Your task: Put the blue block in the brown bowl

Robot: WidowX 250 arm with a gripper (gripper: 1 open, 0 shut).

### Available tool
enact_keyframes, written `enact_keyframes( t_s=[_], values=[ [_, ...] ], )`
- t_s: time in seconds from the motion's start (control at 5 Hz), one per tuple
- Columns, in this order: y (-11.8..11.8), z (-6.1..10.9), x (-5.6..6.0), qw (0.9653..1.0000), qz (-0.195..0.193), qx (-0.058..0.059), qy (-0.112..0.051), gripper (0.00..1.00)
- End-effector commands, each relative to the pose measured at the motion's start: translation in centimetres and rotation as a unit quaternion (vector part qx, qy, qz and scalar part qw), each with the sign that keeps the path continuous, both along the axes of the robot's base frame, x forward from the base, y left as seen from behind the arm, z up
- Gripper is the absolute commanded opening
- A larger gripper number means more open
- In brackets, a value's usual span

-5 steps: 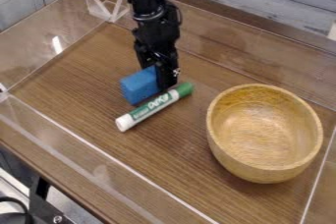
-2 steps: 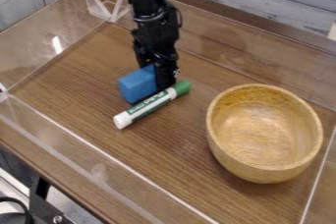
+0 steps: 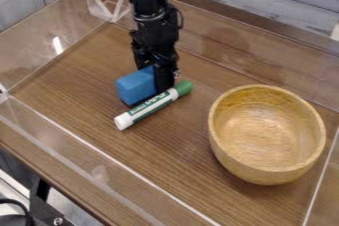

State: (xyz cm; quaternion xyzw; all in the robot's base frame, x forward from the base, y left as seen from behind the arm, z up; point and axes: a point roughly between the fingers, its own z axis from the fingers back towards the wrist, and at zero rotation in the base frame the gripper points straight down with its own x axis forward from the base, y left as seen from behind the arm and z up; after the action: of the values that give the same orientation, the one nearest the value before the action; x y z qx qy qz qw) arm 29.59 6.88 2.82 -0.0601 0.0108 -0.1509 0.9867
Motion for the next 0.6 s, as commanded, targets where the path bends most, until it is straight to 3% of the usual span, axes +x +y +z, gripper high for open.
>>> enact_keyframes(
  t_s=[0.0, 0.4],
  values=[
    [0.2, 3.4, 1.4, 0.9987, -0.003, 0.021, -0.046, 0.00],
    [0.0, 4.6, 1.4, 0.9987, -0.002, 0.033, -0.039, 0.00]
  ],
)
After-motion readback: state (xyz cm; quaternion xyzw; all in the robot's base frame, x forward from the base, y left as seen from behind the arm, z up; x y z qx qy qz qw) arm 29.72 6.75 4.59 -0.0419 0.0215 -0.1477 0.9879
